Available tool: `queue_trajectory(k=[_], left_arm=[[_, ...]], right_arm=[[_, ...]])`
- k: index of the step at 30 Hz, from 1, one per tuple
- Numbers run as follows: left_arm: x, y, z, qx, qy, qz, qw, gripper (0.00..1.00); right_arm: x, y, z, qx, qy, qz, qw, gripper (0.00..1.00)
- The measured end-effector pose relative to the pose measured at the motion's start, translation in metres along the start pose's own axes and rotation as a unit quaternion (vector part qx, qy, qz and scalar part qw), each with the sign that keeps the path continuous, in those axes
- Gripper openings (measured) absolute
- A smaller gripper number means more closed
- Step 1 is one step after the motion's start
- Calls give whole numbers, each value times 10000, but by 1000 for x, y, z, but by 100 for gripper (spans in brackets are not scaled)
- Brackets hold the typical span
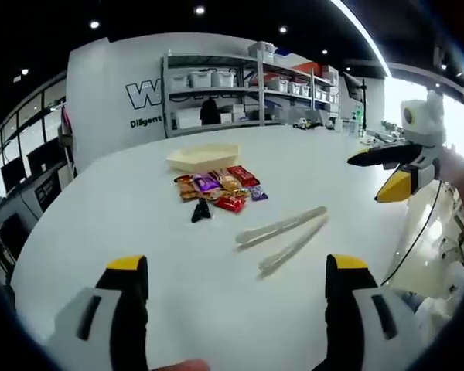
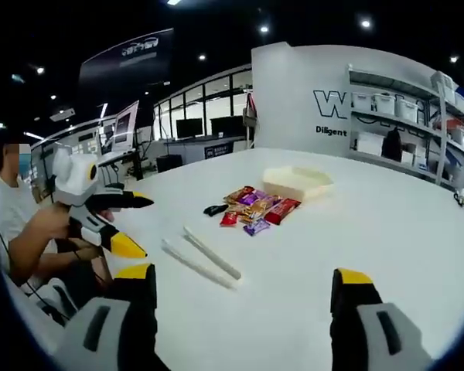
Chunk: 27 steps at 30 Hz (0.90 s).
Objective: Place the target food into the container with the food tongs after gripping and lifting it, then release it inside without dropping or visibly crushing the food.
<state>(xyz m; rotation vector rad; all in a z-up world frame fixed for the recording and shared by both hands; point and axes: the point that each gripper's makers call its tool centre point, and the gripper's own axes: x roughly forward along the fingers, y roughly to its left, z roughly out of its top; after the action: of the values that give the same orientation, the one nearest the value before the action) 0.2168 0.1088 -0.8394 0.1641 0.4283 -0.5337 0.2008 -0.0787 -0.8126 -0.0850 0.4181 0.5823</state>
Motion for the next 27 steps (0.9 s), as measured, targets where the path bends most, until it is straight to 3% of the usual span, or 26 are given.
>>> queue_trajectory(k=[13, 27], left_arm=[[5, -3, -1, -30, -1, 2, 10000, 95], [8, -6, -15, 72, 190, -47, 9998, 93]], right_arm=[[1, -4, -13, 190, 66, 4, 9998, 91], [4, -3, -18, 312, 60, 43, 9995, 89]])
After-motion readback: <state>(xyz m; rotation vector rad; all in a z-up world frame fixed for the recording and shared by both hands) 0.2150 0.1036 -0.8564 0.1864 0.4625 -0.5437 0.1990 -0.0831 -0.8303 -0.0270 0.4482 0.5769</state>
